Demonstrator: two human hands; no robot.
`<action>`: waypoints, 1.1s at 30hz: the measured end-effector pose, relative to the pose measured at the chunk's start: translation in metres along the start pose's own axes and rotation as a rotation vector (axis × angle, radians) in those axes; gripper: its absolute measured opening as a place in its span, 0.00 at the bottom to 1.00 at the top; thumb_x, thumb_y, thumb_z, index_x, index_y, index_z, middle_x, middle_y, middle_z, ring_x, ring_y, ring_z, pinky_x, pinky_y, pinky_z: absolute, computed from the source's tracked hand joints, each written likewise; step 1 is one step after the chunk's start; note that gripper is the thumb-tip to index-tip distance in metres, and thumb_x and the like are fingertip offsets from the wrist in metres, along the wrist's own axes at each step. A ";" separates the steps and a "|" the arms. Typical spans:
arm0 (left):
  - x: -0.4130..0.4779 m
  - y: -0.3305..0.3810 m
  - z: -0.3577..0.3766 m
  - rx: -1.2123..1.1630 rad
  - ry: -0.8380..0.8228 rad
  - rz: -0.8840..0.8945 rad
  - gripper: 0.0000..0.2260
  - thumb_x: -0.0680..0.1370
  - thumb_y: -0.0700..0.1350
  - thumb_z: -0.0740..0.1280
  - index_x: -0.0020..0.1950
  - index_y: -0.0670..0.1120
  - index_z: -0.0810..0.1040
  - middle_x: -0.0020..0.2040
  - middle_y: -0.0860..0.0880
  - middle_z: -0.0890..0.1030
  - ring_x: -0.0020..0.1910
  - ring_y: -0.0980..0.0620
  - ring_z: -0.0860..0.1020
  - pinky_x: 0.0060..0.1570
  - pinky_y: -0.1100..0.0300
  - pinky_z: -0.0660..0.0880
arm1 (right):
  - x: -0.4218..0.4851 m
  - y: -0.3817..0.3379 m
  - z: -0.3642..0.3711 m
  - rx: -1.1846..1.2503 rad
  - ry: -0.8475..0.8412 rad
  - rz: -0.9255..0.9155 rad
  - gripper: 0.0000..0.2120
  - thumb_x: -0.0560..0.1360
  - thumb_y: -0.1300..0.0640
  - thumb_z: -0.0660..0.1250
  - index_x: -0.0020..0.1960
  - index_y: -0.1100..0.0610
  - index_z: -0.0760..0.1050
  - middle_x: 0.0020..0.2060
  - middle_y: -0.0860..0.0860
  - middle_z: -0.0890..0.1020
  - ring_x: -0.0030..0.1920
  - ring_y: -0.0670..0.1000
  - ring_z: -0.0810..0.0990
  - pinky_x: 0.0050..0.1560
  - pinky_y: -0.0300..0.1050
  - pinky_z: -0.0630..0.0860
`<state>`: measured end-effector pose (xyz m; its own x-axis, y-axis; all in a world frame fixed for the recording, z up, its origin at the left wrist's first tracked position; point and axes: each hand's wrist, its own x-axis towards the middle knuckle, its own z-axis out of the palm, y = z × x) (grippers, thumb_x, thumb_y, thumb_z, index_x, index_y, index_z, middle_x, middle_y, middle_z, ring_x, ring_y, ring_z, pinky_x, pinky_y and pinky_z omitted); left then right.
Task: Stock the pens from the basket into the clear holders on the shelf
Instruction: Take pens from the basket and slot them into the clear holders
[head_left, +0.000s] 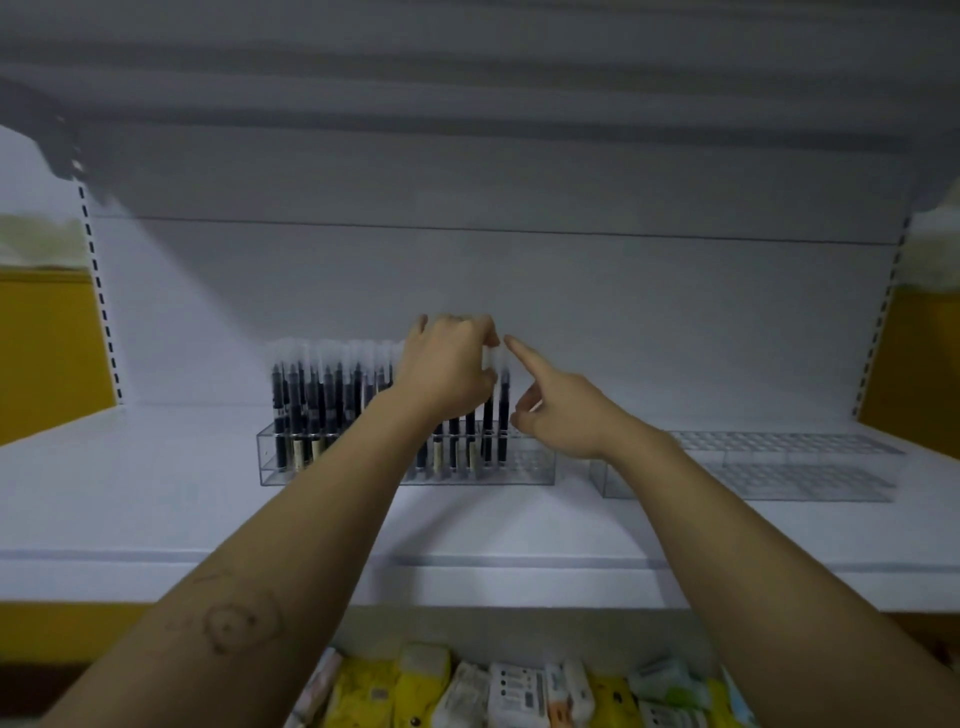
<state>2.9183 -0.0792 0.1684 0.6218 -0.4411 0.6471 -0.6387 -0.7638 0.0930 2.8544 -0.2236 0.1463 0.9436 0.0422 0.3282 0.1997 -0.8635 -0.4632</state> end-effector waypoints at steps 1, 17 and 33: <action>-0.004 0.001 -0.002 0.019 -0.010 0.008 0.18 0.75 0.49 0.69 0.64 0.49 0.73 0.63 0.49 0.77 0.65 0.47 0.71 0.73 0.45 0.56 | -0.002 0.000 0.001 0.013 0.009 0.010 0.42 0.77 0.56 0.67 0.77 0.39 0.41 0.56 0.52 0.78 0.51 0.50 0.78 0.52 0.40 0.70; -0.144 0.022 0.010 0.016 0.152 0.064 0.19 0.74 0.49 0.70 0.64 0.49 0.74 0.60 0.49 0.77 0.61 0.47 0.73 0.61 0.53 0.65 | -0.114 -0.009 0.029 -0.241 0.181 -0.028 0.34 0.75 0.44 0.67 0.76 0.45 0.56 0.72 0.48 0.65 0.71 0.52 0.64 0.72 0.49 0.60; -0.334 0.041 0.127 -0.061 -0.263 -0.060 0.19 0.75 0.57 0.65 0.64 0.52 0.74 0.60 0.52 0.77 0.60 0.48 0.74 0.58 0.53 0.66 | -0.258 0.076 0.204 -0.246 0.131 0.137 0.22 0.72 0.46 0.69 0.65 0.50 0.75 0.62 0.49 0.75 0.64 0.54 0.71 0.66 0.48 0.61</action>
<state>2.7420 -0.0229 -0.1401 0.7505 -0.5095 0.4208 -0.6184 -0.7661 0.1753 2.6797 -0.1975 -0.1420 0.9123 -0.1345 0.3868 -0.0124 -0.9532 -0.3022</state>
